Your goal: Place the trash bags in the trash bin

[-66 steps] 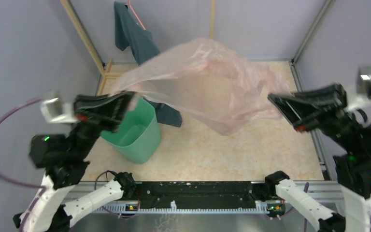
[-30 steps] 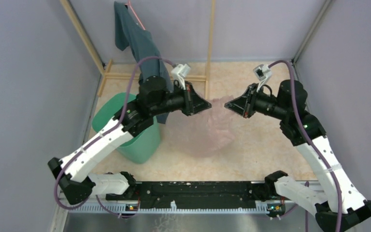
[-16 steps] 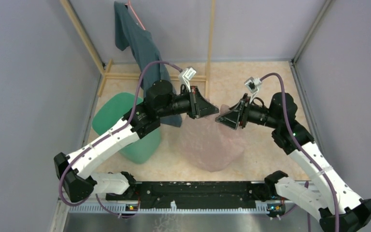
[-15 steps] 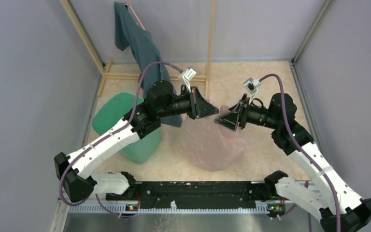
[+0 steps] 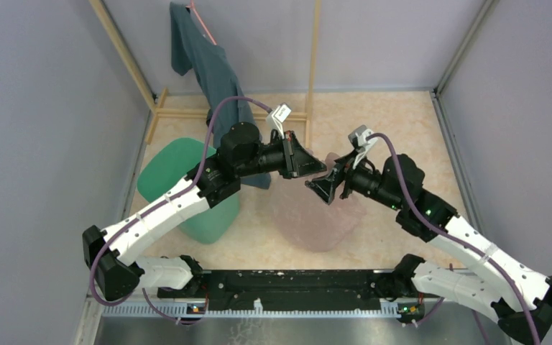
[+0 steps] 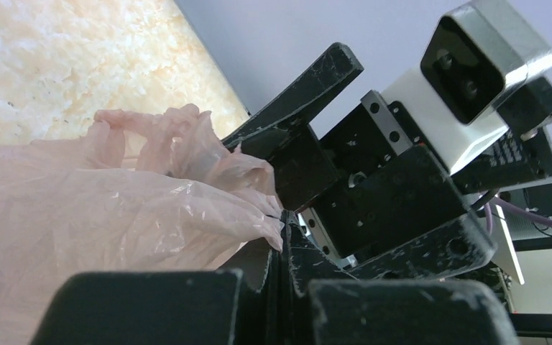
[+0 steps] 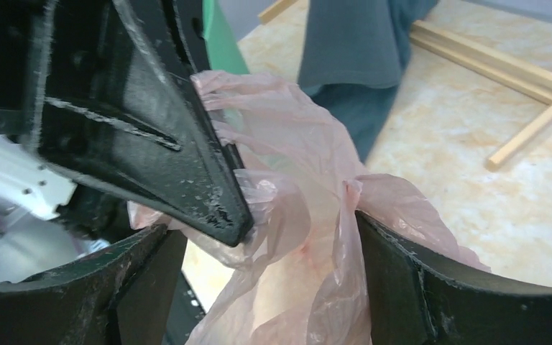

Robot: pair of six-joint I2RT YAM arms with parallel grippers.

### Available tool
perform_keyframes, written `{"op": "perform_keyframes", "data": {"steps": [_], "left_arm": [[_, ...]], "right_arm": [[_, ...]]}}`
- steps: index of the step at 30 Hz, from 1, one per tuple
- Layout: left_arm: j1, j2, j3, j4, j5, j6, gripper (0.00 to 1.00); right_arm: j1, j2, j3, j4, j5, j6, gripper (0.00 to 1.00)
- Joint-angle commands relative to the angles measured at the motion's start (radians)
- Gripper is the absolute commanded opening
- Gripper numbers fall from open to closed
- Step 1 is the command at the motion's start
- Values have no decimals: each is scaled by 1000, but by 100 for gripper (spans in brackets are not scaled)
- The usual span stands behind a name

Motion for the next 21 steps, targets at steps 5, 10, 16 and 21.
{"op": "perform_keyframes", "data": {"steps": [5,10,16,21], "left_arm": [[-15,-7,26,59,-22,-56,4],[-20,-44,11,46,-76,-69,36],[-18,-156,176,-377,-323,106,98],[-17,-202,364,-859,-714,185,99]], "right_arm": [[208,62,-49,237,544,-152,83],[217,112,-157,534,474,-188,35],[216,130,-244,620,528,-137,0],[179,50,-251,470,545,-78,0]]}}
